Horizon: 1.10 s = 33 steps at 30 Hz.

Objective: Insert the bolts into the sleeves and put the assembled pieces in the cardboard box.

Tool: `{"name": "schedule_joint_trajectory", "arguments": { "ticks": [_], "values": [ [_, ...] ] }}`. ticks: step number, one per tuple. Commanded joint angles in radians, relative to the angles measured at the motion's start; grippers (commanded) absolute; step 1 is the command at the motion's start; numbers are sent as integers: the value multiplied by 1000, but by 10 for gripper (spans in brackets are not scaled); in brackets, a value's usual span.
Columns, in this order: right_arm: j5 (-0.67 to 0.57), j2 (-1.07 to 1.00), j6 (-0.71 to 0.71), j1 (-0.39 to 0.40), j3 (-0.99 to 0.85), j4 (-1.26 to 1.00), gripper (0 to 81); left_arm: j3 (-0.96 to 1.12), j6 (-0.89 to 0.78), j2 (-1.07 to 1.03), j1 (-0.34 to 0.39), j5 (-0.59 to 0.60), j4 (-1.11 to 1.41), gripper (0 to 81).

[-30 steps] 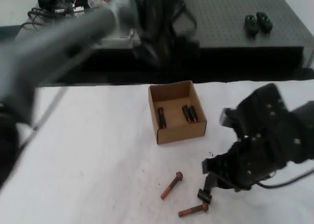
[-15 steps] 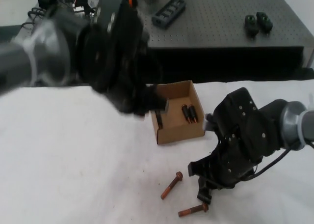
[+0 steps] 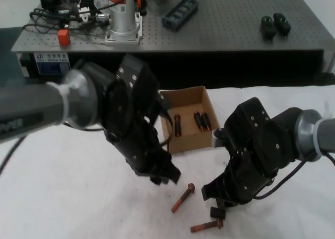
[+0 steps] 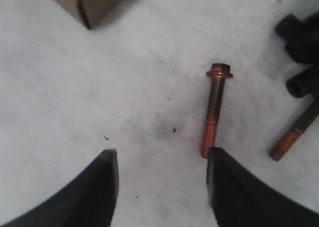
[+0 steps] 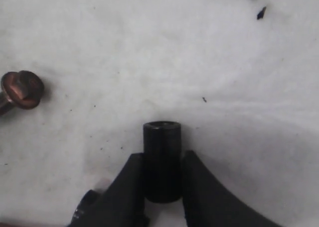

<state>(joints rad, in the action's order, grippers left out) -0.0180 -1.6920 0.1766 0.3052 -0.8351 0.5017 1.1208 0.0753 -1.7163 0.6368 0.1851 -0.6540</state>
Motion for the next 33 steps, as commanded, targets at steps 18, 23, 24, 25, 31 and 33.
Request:
{"name": "schedule_joint_trajectory", "arguments": {
  "ticks": [18, 23, 24, 25, 31, 33],
  "values": [
    [8, -50, -77, 0, -7, -53, 62, 7, 98, -11, 38, 24, 29, 390],
    [8, -9, -103, -9, -7, -53, 48, 28, 123, -47, 43, 56, 25, 390],
    [8, 11, -103, -14, -7, -45, 48, 42, 130, -62, 46, 58, 19, 390],
    [8, 29, -103, -18, -7, -32, 48, 60, 143, -83, 51, 58, 8, 390],
    [8, 210, -111, -62, -4, 78, 48, 190, 195, -203, 79, 38, -107, 390],
    [8, 268, -114, -74, -4, 102, 48, 219, 199, -236, 82, 17, -109, 390]
  ]
}}
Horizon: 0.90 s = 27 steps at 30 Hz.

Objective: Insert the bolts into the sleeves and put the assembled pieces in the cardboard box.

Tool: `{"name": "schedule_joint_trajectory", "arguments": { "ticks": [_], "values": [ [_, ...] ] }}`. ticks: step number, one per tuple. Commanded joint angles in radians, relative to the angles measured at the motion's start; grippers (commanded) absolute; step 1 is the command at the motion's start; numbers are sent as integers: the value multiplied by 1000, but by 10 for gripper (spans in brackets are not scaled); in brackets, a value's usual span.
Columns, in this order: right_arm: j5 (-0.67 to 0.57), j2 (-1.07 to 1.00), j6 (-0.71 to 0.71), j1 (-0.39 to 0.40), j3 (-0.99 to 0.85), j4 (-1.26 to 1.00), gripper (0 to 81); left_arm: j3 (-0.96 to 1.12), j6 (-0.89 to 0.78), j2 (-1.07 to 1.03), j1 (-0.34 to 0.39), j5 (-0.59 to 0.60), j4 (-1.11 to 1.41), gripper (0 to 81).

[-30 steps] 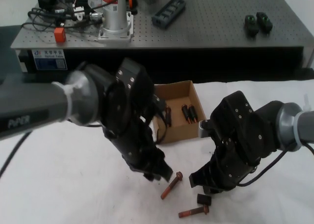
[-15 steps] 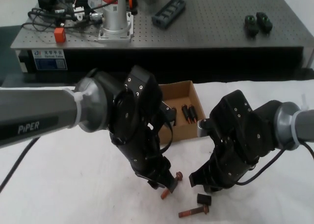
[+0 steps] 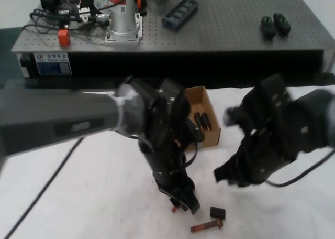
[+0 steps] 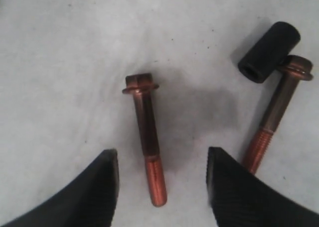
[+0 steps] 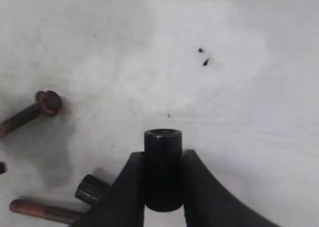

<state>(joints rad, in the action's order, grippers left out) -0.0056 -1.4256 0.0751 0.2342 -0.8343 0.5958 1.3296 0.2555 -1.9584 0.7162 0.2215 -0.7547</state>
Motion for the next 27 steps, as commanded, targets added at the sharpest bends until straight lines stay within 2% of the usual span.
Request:
{"name": "schedule_joint_trajectory", "arguments": {
  "ticks": [1, 12, 15, 17, 20, 22, 23, 27],
  "values": [
    [-4, 29, -15, -8, -5, 16, 48, 22, 19, -8, 2, -19, -9, 390],
    [-4, 217, -30, -28, -5, 110, 48, 134, 21, -137, 2, -33, -13, 383],
    [-4, 244, -37, -28, -5, 120, 48, 145, 21, -154, 2, -33, -52, 275],
    [-4, 259, -39, -28, -5, 122, 48, 144, 23, -155, 2, -31, -82, 165],
    [-4, 272, -39, -28, -5, 121, 48, 148, 40, -155, 2, -31, -104, 83],
    [-4, 273, -39, -28, -5, 124, 48, 148, 39, -155, 2, -15, -108, 113],
    [-4, 273, -39, -28, -5, 127, 48, 148, 35, -155, 2, -9, -108, 153],
    [-4, 273, -39, -28, -5, 143, 48, 148, -27, -155, 2, -9, -131, 400]
  ]
}}
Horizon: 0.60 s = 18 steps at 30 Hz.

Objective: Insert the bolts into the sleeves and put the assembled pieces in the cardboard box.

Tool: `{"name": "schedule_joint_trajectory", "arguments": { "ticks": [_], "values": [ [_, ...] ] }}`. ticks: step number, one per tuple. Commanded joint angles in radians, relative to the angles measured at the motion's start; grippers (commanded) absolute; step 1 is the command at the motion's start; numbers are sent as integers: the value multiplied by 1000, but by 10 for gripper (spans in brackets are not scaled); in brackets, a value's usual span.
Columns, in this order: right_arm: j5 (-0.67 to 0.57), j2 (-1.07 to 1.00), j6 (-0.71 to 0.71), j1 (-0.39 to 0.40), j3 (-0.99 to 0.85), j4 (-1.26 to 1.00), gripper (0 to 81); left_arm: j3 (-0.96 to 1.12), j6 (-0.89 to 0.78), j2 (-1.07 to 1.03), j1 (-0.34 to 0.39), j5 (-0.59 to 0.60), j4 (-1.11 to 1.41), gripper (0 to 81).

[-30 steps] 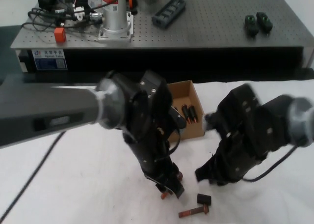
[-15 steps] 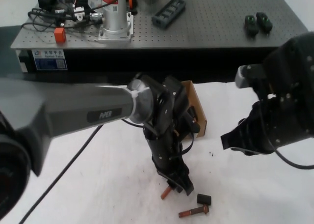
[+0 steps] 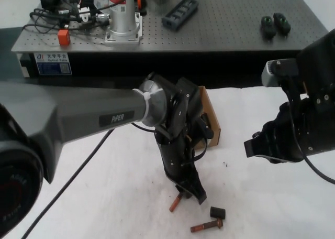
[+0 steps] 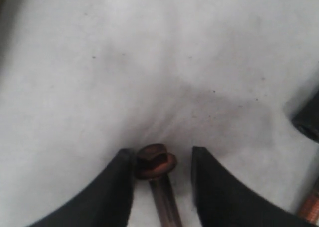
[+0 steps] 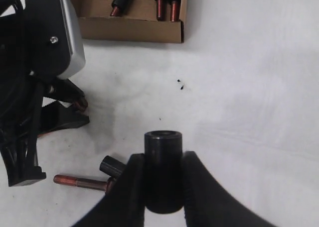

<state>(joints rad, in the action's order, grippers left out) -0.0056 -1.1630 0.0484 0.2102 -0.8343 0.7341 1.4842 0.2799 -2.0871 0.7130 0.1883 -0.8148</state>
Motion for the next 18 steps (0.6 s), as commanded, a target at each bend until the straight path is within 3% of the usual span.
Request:
{"name": "schedule_joint_trajectory", "arguments": {
  "ticks": [1, 4, 14, 18],
  "values": [
    [-4, 11, -20, -4, -5, 9, 48, -7, -64, -26, 5, 25, -78, 429],
    [-4, 13, -20, -4, -5, 12, 48, -7, -71, -26, 5, 25, -113, 388],
    [-4, 12, -27, -4, -5, 16, 48, -7, -71, -26, 5, 25, -101, 4],
    [-4, 17, -27, -4, -5, 16, 48, 7, -74, -26, 5, 25, -91, 6]
  ]
}}
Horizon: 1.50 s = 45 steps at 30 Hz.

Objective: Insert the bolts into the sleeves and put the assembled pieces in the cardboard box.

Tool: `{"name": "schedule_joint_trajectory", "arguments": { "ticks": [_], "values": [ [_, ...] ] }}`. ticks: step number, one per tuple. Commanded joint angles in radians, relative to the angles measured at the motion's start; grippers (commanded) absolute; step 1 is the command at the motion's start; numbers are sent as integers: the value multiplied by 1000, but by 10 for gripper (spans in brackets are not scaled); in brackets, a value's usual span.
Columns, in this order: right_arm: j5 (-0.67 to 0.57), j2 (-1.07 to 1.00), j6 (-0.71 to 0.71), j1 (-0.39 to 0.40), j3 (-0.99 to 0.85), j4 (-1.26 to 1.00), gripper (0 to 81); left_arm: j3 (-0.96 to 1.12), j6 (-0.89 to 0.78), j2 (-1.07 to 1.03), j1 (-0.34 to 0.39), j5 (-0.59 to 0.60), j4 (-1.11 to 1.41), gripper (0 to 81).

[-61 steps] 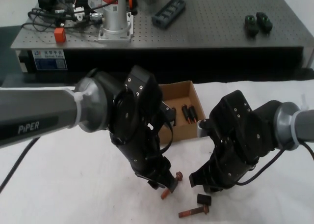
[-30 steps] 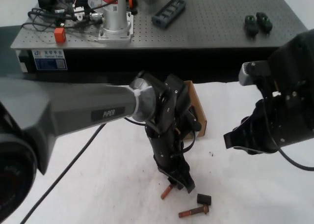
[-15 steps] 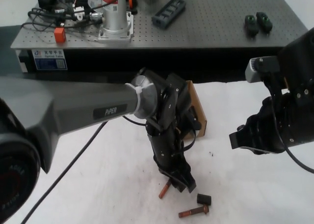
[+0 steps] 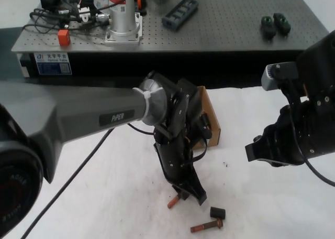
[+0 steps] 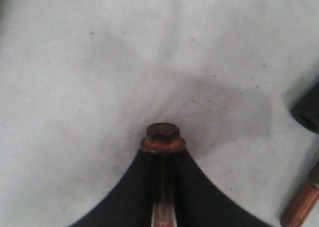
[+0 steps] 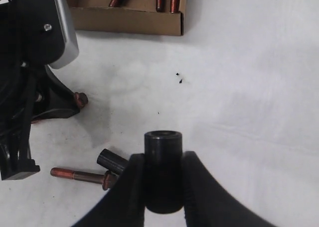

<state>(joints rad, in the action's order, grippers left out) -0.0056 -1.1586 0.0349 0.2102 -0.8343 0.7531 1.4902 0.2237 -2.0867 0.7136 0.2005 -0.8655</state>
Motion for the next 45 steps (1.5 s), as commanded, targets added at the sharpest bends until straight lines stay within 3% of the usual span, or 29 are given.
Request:
{"name": "schedule_joint_trajectory", "arguments": {
  "ticks": [1, 6, 10, 14, 20, 28, 37, 45],
  "values": [
    [-4, 19, -13, -4, -5, -3, 48, 13, -31, -22, 5, 12, -40, 6],
    [-80, 102, -13, -4, 54, -12, 48, 30, -151, 98, -29, 57, 15, 6],
    [-282, 184, 35, 10, 185, -68, 48, -72, -328, 278, -87, 167, 210, 6],
    [-512, 202, 136, 75, 308, -289, 48, -294, -535, 489, -126, 318, 554, 6],
    [-522, 126, 267, 165, 353, -636, 48, -522, -755, 655, -126, 395, 934, 6],
    [-498, 46, 398, 171, 353, -951, 48, -597, -813, 697, -126, 401, 1024, 6],
    [-495, 25, 422, 171, 351, -1007, 48, -597, -815, 697, -126, 417, 1032, 6],
    [-408, 25, 452, 171, 351, -1079, 48, -597, -815, 697, -126, 440, 1031, 6]
  ]
}}
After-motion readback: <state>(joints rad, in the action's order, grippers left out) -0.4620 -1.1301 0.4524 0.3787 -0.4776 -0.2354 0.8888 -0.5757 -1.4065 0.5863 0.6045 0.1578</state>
